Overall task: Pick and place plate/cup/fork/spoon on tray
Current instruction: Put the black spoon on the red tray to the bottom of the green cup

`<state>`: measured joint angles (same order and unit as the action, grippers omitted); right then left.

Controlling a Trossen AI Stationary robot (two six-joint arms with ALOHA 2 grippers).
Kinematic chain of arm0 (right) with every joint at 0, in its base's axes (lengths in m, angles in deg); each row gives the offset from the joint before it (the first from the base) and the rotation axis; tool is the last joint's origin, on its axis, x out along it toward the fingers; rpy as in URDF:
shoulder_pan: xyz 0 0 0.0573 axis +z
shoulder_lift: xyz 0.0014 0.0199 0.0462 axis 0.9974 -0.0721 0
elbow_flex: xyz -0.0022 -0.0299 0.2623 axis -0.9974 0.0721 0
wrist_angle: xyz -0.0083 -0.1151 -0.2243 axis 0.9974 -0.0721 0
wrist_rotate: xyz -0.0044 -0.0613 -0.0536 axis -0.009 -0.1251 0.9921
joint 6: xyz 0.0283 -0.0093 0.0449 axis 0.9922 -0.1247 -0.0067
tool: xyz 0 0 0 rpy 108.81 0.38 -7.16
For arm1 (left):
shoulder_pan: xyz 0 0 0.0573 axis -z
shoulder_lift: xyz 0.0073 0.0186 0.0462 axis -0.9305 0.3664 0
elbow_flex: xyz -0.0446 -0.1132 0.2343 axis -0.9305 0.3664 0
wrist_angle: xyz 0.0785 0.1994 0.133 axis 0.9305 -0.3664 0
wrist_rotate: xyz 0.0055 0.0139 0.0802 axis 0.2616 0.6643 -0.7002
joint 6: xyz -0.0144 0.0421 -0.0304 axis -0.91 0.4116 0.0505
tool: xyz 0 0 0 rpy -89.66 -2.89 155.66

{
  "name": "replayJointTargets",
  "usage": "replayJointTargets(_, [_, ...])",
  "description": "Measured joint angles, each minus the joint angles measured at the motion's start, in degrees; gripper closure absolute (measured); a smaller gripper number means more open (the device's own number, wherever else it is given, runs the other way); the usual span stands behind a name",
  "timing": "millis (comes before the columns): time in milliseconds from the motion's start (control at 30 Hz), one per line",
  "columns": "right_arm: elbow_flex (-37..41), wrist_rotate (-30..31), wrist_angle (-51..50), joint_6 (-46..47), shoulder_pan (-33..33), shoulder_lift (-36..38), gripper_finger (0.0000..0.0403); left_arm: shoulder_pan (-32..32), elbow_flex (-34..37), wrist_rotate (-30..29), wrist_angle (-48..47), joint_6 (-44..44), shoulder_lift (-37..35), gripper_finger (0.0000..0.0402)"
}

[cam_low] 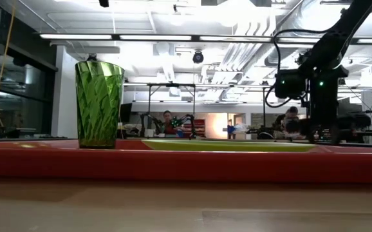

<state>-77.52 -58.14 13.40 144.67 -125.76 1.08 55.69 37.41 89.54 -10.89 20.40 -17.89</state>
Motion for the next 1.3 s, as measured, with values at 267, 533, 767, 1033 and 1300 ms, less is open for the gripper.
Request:
replayJointTargets(267, [-0.14,-1.36,1.85,-5.03,-0.97,-2.6,0.0236,0.0,0.0,0.04,-0.02,-0.07,0.02,0.0213])
replayJointTargets(533, [-0.08,-4.2,3.46,-8.08,-0.35,-2.38,0.0391,0.0,0.0,0.13,-0.03,-0.07,0.02,0.0213])
replayJointTargets(767, [0.21,-3.08,2.25,-8.26,3.71,-1.68,0.0398,0.0,0.0,0.12,-0.03,-0.07,0.01,0.0213])
replayJointTargets(1033, [0.61,-8.07,-4.56,-8.64,6.06,8.95,0.0401,0.0,0.0,0.11,-0.04,0.33,0.02,0.0213])
replayJointTargets(1300, [0.45,-6.06,-11.82,-9.64,7.49,22.62,0.0402,0.0,0.0,0.09,-0.26,0.37,0.02,0.0213])
